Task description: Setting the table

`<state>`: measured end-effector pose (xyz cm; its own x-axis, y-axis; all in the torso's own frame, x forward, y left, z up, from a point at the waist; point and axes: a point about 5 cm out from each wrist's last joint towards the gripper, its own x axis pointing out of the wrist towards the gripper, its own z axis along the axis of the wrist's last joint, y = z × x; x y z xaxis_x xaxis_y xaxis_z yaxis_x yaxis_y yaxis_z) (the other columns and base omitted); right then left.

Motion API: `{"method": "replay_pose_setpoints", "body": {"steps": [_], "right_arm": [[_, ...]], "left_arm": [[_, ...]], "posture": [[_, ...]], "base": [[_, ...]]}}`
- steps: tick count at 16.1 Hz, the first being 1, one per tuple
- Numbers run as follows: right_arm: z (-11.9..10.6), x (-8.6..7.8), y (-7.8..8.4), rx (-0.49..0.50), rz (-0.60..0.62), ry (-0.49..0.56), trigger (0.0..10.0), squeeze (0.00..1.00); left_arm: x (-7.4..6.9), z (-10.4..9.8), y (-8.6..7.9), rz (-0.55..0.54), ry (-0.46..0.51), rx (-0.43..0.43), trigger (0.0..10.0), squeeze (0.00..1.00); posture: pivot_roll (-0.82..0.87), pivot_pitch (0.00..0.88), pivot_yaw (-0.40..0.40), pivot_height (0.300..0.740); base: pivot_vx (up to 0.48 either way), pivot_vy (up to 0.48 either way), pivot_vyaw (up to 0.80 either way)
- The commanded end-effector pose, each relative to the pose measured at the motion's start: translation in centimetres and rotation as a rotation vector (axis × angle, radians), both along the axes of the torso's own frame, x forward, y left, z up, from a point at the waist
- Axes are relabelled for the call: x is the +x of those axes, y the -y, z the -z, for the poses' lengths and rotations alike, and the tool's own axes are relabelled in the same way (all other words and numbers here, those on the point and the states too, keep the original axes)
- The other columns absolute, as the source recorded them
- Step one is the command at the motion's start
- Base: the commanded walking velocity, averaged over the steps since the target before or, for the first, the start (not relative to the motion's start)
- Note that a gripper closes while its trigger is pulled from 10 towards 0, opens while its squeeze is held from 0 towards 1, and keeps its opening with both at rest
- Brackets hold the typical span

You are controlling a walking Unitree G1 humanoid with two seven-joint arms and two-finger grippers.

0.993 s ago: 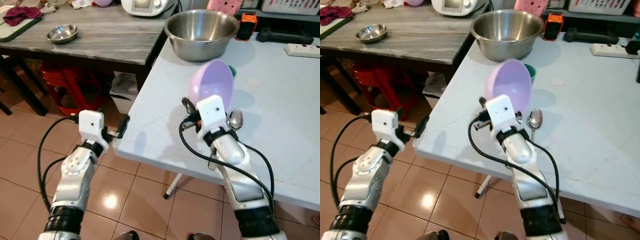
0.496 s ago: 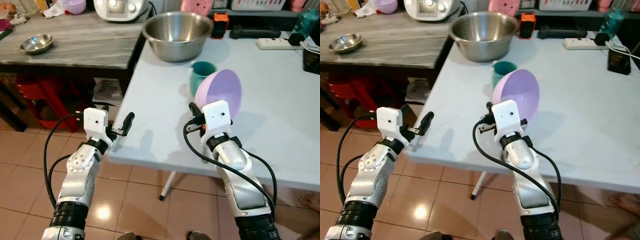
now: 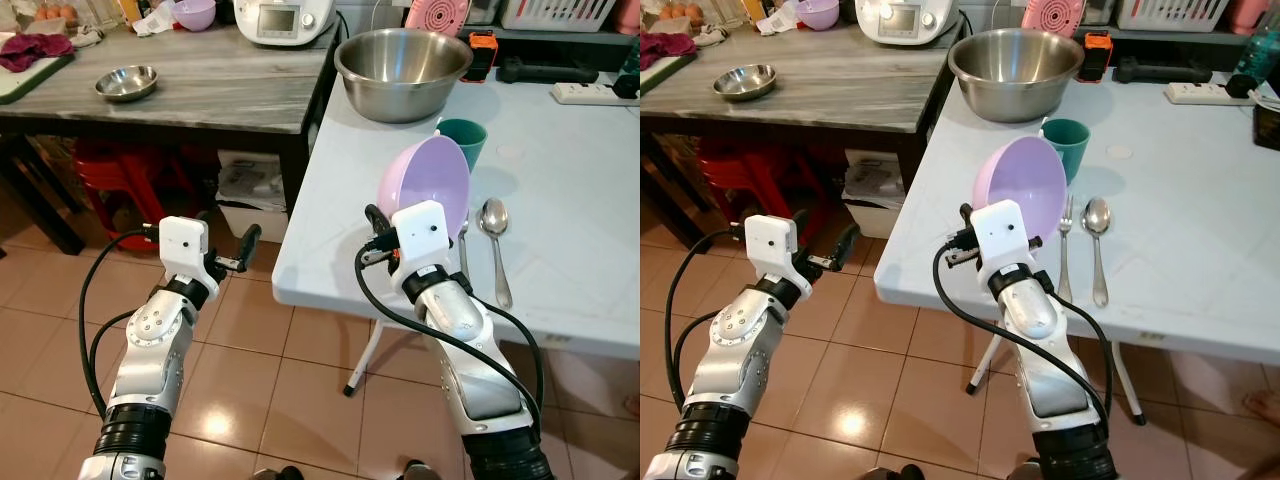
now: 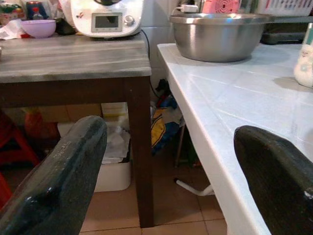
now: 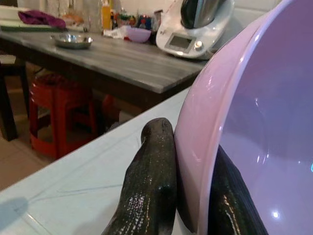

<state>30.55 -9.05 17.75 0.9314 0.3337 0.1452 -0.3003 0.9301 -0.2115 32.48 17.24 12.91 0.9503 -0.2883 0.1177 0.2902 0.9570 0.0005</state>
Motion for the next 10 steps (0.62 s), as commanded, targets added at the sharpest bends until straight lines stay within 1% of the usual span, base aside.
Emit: {"method": "replay_pose_setpoints", "body": {"steps": [1, 5, 10], "right_arm": [[-0.61, 0.14, -0.44, 0.005, -0.008, 0.026, 10.0, 0.0], [-0.61, 0.53, -0.65, 0.003, -0.016, 0.036, 10.0, 0.0], [-0.9, 0.85, -1.04, 0.003, -0.029, 0.057, 10.0, 0.0]], "left_arm": [[0.03, 0.18, -0.08, 0.004, -0.007, 0.003, 10.0, 0.0], [0.21, 0.07, 0.1, 0.008, -0.006, -0.006, 10.0, 0.0], [0.23, 0.09, 0.28, 0.013, -0.005, -0.013, 10.0, 0.0]], "posture": [[-0.21, 0.096, 0.108, 0.74], [-0.21, 0.093, 0.12, 0.74], [-0.2, 0.097, 0.123, 0.74]], "base": [[0.0, 0.345, -0.68], [0.0, 0.343, -0.7], [0.0, 0.407, -0.66]]}}
